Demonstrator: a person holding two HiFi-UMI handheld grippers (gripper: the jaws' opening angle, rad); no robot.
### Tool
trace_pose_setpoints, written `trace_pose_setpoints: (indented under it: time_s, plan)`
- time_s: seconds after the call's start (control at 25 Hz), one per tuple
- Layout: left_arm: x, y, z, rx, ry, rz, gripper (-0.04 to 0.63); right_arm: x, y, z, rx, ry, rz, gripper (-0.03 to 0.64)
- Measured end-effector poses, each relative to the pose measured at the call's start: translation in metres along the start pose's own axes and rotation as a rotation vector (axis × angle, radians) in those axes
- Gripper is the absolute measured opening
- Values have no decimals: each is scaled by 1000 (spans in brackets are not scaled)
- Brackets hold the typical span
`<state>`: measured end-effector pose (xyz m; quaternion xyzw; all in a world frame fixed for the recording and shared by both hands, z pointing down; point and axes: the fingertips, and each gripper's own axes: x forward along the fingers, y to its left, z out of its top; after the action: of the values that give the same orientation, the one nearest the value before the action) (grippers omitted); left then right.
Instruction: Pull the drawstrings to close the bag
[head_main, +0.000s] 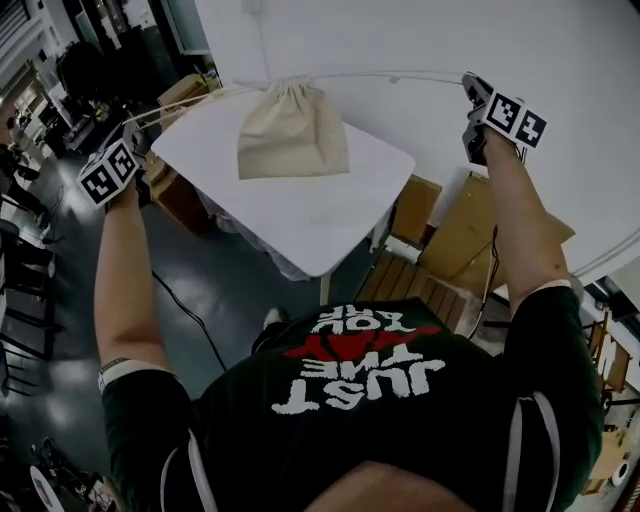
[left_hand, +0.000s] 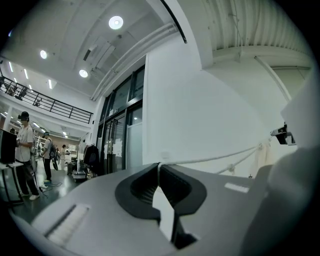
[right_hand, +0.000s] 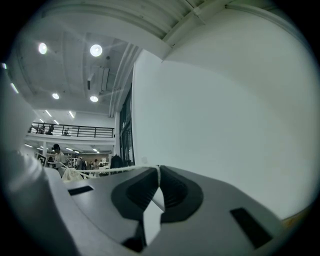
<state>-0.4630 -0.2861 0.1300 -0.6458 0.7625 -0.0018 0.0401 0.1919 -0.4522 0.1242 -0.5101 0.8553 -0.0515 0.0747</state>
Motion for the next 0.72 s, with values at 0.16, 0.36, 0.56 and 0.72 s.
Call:
trace_pose_setpoints:
  time_s: [0.16, 0.36, 0.56, 0.72]
  plan:
    - [8, -7, -8, 9, 31, -4, 9, 7, -11, -9, 21, 24, -13, 12]
    - [30, -16, -31, 47, 102, -13, 9, 22, -27, -28, 16, 76, -41, 12]
    - [61, -26, -62, 67, 180, -20, 9, 42, -46, -54, 17, 134, -87, 12]
    - [92, -31, -78, 69, 220, -31, 9, 57, -57, -67, 16, 157, -111, 12]
